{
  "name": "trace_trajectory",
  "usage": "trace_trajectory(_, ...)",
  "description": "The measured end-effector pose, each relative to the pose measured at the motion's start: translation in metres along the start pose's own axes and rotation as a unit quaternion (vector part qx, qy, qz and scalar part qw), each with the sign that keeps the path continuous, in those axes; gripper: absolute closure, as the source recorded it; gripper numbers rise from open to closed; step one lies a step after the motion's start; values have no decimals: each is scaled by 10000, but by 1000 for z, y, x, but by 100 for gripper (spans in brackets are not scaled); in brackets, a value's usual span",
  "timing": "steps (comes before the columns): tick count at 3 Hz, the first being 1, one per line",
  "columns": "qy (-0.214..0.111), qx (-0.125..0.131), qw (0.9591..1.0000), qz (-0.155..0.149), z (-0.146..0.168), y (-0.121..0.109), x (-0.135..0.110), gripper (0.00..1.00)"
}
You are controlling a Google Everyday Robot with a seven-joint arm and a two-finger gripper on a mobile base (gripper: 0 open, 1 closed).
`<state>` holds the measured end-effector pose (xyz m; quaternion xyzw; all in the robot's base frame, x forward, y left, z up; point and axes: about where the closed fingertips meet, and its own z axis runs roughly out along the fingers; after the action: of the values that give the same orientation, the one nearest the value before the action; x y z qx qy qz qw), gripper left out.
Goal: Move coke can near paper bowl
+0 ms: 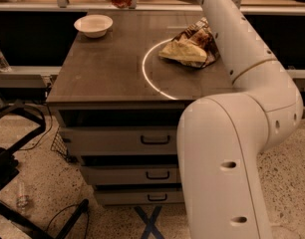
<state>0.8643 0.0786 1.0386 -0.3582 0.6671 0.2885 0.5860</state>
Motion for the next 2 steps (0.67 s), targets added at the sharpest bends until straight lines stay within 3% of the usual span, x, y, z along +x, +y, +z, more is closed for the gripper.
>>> trace_trajectory(1,0,-1,10000,0,0,0,0,100)
trace_trajectory(2,208,485,9986,5,11,-25,14,100)
